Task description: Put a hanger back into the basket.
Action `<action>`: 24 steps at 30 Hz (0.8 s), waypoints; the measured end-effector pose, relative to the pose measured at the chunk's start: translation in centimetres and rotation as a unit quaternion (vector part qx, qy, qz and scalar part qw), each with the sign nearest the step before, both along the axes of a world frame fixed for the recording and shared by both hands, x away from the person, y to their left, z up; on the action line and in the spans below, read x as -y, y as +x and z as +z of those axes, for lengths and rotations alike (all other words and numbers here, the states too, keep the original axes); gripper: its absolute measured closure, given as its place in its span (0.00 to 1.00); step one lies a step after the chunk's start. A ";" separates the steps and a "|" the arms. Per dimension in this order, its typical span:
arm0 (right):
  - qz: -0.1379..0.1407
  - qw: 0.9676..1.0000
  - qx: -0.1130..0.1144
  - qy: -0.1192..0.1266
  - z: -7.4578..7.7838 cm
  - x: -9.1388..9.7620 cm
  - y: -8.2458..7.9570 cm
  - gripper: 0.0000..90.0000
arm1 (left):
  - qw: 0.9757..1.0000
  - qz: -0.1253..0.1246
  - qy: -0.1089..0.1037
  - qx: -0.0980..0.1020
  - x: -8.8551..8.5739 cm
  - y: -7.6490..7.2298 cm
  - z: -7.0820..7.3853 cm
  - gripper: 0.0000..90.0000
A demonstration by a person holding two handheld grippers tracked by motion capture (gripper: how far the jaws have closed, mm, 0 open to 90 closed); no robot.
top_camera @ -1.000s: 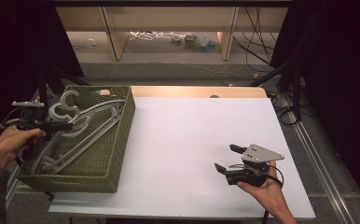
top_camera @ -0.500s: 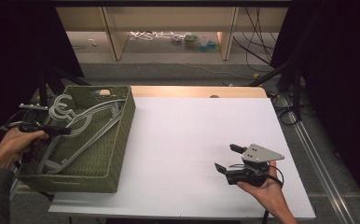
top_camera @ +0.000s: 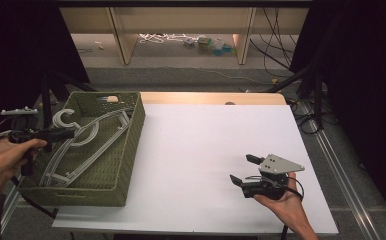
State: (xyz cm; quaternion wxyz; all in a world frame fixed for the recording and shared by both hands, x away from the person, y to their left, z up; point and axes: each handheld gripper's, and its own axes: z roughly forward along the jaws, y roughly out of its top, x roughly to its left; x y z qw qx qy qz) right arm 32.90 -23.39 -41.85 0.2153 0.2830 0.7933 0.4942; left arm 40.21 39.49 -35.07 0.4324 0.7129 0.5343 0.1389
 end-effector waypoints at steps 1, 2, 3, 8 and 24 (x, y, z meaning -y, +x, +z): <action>0.001 1.000 -0.004 -0.004 0.0 0.1 0.0 0.19 | 1.000 0.008 -0.004 0.006 0.3 -0.4 0.4 0.53; 0.001 1.000 -0.004 -0.004 0.0 0.1 0.0 0.19 | 1.000 0.009 -0.006 0.010 0.5 -0.8 0.7 0.51; 0.002 1.000 -0.004 -0.003 0.0 0.1 0.0 0.19 | 1.000 0.013 -0.009 0.020 0.7 -1.2 1.1 0.49; -0.001 1.000 0.001 0.001 -0.1 -0.1 0.0 0.19 | 0.997 0.032 -0.035 0.059 1.8 -3.3 3.2 0.46; 0.002 1.000 -0.002 -0.002 0.1 0.0 0.0 0.19 | 0.988 -0.061 -0.073 0.118 12.7 -8.3 4.9 0.41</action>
